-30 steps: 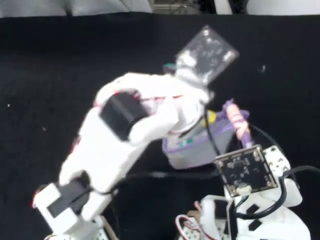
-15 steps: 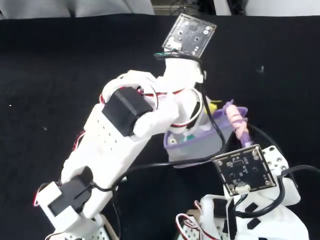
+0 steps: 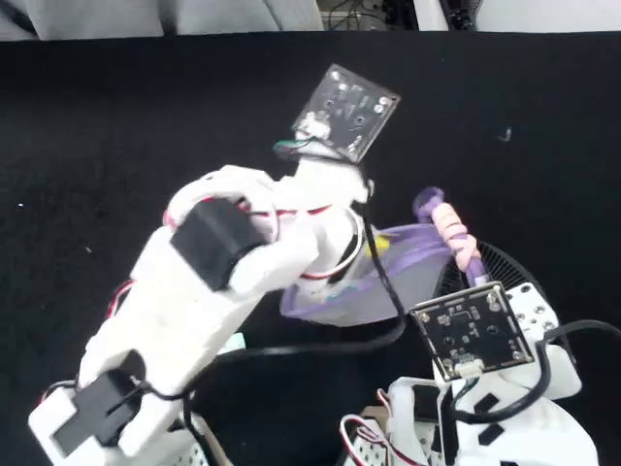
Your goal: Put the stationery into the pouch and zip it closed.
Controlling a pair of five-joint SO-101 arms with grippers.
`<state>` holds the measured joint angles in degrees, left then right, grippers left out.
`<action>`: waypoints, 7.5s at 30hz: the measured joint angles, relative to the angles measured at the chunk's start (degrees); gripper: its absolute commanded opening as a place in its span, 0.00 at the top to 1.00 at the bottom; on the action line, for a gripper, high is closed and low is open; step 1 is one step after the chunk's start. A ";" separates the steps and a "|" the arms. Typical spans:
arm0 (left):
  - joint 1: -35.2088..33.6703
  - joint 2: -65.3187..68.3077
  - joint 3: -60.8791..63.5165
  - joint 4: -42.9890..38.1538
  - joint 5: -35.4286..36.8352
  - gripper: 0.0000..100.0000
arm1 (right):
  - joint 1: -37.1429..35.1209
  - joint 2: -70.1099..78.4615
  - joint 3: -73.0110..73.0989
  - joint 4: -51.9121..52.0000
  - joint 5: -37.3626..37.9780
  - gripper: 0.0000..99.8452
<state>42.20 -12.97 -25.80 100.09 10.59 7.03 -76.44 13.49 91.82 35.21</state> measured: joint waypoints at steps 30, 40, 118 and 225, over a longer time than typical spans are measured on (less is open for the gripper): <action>-9.76 -19.69 -16.18 0.44 -9.41 0.83 | -0.18 0.00 0.35 0.00 0.00 0.99; -26.46 -24.79 -7.30 0.44 -9.41 0.83 | 11.16 0.00 0.35 -2.46 3.08 0.99; 0.35 -65.32 23.91 0.00 -16.88 0.83 | -21.27 10.90 -0.70 -10.55 -9.85 0.99; -22.59 -34.29 42.11 -2.46 7.91 0.91 | -21.27 5.71 -0.70 -8.00 -9.85 0.99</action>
<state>19.60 -47.25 16.31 97.63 18.51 -14.24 -70.73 12.79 83.82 25.36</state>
